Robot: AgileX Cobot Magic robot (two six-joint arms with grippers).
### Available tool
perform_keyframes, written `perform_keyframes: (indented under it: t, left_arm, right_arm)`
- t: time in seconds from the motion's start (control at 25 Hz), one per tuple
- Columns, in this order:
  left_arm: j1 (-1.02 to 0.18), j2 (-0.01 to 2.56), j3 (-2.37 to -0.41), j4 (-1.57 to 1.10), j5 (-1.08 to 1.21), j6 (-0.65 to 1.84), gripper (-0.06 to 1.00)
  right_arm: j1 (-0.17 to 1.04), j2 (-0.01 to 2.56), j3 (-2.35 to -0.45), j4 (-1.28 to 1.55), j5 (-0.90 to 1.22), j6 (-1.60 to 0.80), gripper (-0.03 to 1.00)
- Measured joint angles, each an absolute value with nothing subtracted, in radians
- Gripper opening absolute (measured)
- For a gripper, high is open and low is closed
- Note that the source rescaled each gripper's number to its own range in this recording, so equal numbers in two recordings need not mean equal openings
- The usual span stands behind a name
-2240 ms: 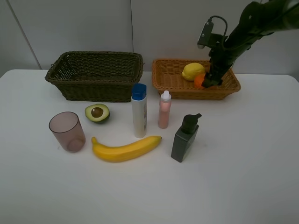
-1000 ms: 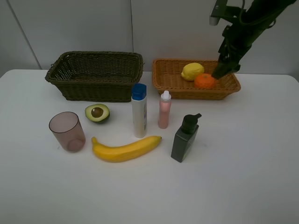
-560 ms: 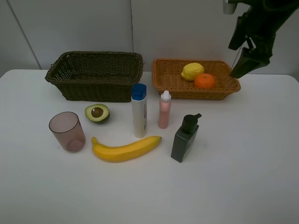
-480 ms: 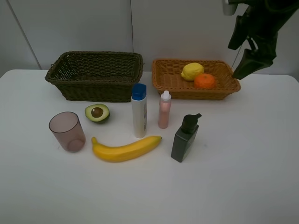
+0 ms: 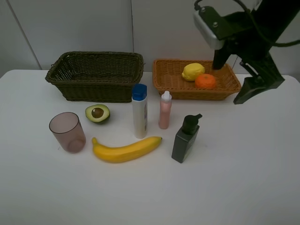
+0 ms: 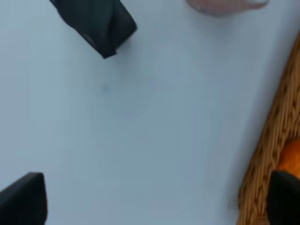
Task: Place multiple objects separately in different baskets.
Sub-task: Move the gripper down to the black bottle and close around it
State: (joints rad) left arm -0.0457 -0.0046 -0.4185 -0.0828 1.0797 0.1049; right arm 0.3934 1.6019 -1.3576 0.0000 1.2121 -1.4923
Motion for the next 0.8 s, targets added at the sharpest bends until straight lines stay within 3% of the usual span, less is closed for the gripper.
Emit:
perform_keyframes:
  t: [0.48, 0.8]
  left_arm:
    - [-0.046, -0.005, -0.418, -0.083, 1.08, 0.105, 1.0]
    - [-0.046, -0.005, -0.418, -0.083, 1.08, 0.105, 1.0]
  right_arm:
    - [0.438, 1.597, -1.246, -0.012, 1.204, -1.529, 0.98]
    - [0.509, 1.597, -1.183, -0.013, 1.078, -1.556, 0.98]
